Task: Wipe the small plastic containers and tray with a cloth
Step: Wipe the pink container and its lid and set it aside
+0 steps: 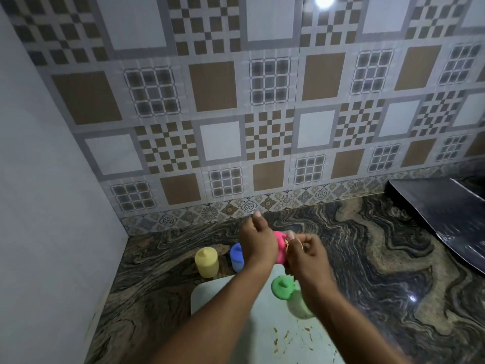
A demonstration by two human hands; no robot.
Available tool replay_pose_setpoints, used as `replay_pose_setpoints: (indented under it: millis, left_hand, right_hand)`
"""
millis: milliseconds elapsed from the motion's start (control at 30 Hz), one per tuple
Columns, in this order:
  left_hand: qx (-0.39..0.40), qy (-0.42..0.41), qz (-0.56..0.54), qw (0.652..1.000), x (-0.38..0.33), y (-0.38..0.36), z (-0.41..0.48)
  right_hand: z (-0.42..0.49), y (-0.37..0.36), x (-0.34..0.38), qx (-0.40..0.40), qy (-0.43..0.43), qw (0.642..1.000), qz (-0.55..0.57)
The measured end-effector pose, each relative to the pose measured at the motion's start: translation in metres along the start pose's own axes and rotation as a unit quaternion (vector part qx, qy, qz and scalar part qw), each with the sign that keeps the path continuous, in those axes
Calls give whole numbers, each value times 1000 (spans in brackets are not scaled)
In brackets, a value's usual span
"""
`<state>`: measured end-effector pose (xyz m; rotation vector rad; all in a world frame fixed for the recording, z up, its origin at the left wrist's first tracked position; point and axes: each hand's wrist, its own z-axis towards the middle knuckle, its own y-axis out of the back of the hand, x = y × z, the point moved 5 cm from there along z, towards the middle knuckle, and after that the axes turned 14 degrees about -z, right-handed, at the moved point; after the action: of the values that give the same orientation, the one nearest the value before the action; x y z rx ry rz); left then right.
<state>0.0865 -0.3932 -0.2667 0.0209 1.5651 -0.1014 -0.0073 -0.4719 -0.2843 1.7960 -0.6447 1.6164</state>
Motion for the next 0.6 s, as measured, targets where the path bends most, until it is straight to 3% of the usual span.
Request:
replay_pose_setpoints:
  millis: [67, 133, 200, 267, 333, 400, 467, 533, 600]
  left_hand:
    - [-67, 5, -29, 997, 8, 6, -3]
    - [13, 88, -38, 995, 28, 3, 0]
    - [146, 221, -44, 963, 37, 4, 0]
    - [230, 264, -41, 936, 34, 4, 5]
    - [207, 182, -14, 961, 22, 2, 12]
    - [69, 68, -10, 995, 11, 5, 12]
    - [-53, 12, -36, 998, 6, 14, 3]
    - [-35, 49, -41, 997, 21, 13, 1]
    - [98, 169, -74, 978, 40, 7, 5]
  right_hand:
    - [-12, -8, -13, -67, -3, 997, 46]
    - [-11, -4, -20, -57, -19, 998, 32]
    - [0, 6, -13, 51, -22, 998, 8]
    - [6, 11, -3, 173, -21, 985, -2]
    - [6, 9, 4, 176, -6, 984, -17]
    - [0, -1, -1, 65, 16, 998, -10]
    - [-14, -14, -10, -30, 11, 999, 39]
    - [-20, -12, -16, -62, -8, 996, 58]
    - [-10, 0, -12, 16, -22, 999, 31]
